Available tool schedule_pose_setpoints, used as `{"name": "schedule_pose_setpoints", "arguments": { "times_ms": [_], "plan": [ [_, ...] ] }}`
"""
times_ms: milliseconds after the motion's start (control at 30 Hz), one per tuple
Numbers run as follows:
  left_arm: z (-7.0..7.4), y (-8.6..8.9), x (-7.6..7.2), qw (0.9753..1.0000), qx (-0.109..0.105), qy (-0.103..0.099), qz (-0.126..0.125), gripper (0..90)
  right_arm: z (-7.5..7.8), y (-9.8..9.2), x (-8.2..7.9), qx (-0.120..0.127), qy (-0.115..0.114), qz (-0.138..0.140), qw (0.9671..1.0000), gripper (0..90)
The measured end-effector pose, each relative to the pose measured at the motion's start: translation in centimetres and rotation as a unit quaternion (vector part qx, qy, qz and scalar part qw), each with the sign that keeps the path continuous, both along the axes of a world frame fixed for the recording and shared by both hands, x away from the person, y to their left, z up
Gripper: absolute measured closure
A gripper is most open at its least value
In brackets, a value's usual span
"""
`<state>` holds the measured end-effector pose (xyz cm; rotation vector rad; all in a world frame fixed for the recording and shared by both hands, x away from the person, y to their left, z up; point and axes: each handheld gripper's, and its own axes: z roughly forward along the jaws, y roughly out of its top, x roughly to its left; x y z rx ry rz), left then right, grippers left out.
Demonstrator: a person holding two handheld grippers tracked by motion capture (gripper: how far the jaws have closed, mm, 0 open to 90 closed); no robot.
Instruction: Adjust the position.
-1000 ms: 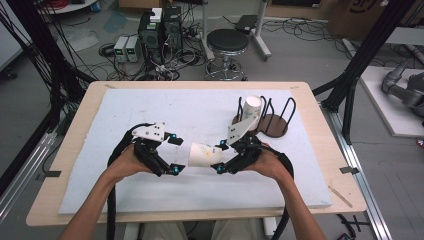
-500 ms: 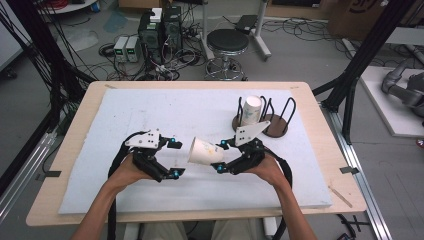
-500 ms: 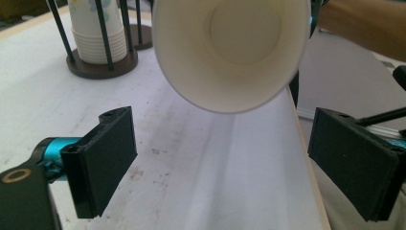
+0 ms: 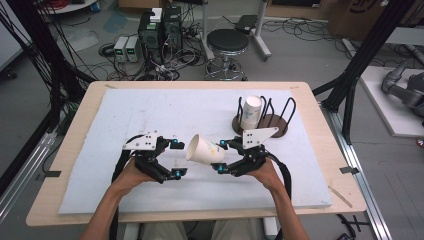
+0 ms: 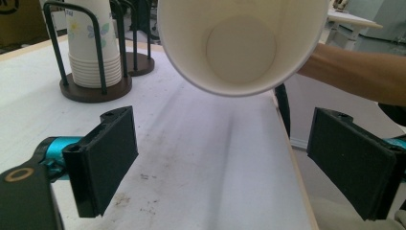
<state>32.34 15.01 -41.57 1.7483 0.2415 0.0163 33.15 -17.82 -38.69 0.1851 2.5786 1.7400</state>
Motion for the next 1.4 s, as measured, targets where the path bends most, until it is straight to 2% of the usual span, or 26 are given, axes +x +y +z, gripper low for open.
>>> {"name": "schedule_pose_setpoints", "arguments": {
  "times_ms": [167, 400, 933, 1267, 1400],
  "plan": [
    [0.0, -0.3, 0.0, 1.0, -0.007, -0.001, -0.003, 9.9, -0.6, -0.1, 0.0, 0.009, 0.002, 0.003, 1.0, 37.7],
    [0.2, -1.9, 0.3, 0.9995, -0.028, -0.003, -0.015, 10.0, -0.9, -0.1, 0.1, 0.009, 0.005, 0.007, 0.9999, 37.7],
    [1.2, -4.5, 1.2, 0.9989, -0.027, -0.007, -0.039, 9.7, -0.9, 0.0, 0.1, 0.01, 0.003, 0.015, 0.9998, 37.7],
    [1.4, -4.9, 1.5, 0.9986, -0.026, -0.006, -0.046, 10.9, -0.9, 0.1, 0.1, 0.009, 0.002, 0.023, 0.9997, 37.7],
    [1.4, -4.8, 1.5, 0.998, -0.03, -0.008, -0.055, 14.4, -1.0, 0.3, 0.0, 0.005, 0.003, 0.026, 0.9997, 37.7]
  ]
}}
